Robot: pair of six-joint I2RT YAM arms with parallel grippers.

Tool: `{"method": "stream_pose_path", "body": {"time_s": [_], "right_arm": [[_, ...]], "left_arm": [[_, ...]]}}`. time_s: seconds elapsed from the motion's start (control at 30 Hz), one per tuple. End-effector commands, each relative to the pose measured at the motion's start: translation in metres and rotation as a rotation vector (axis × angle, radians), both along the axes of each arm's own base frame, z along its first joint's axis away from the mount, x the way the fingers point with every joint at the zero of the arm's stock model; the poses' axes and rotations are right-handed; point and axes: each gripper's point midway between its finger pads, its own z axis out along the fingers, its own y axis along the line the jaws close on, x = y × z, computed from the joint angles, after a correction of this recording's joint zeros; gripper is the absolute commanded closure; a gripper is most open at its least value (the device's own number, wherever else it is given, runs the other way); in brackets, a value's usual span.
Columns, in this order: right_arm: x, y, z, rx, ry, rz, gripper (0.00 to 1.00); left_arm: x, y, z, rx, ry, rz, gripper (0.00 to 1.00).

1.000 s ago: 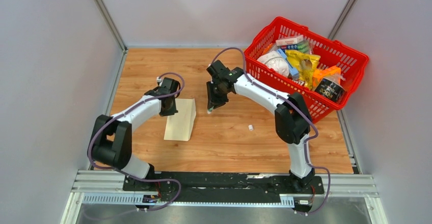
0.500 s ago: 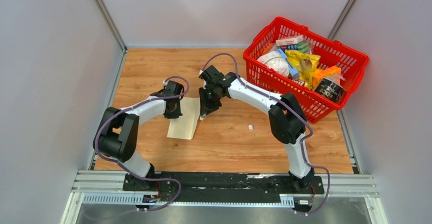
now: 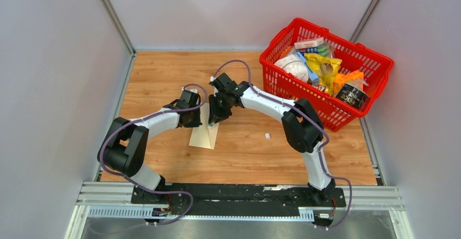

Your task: Place the letter into the envelope and seal it

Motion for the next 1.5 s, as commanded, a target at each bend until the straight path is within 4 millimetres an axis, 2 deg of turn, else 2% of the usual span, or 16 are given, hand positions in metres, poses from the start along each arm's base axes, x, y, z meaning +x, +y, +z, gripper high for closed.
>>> {"method": "stream_pose_path", "body": {"time_s": [0.0,0.13,0.3,0.63,0.87,1.1,1.23,1.47], "right_arm": [[0.014,0.011,-0.018,0.023,-0.032,-0.072,1.00],[0.026,0.016,-0.021,0.127,-0.061,-0.132,1.00],[0.030,0.016,-0.016,0.218,-0.094,-0.166,1.00],[0.043,-0.005,-0.019,0.272,-0.099,-0.270,1.00],[0.056,0.004,-0.008,0.377,-0.117,-0.299,1.00],[0.060,0.003,0.015,0.426,-0.157,-0.324,1.00],[0.059,-0.004,0.004,0.353,-0.130,-0.339,1.00],[0.051,-0.015,-0.007,0.303,-0.113,-0.348,1.00]], "left_arm": [[-0.049,-0.008,-0.032,-0.033,0.188,-0.079,1.00],[-0.050,-0.009,-0.031,-0.039,0.188,-0.093,1.00],[-0.053,-0.009,-0.033,-0.040,0.197,-0.111,1.00],[-0.053,-0.013,-0.032,-0.054,0.208,-0.132,1.00],[-0.055,-0.016,-0.036,-0.065,0.229,-0.143,1.00],[-0.056,-0.016,-0.035,-0.070,0.229,-0.136,1.00],[-0.052,-0.021,-0.027,-0.091,0.220,-0.136,1.00],[-0.032,-0.032,0.007,-0.169,0.152,-0.127,1.00]]}}
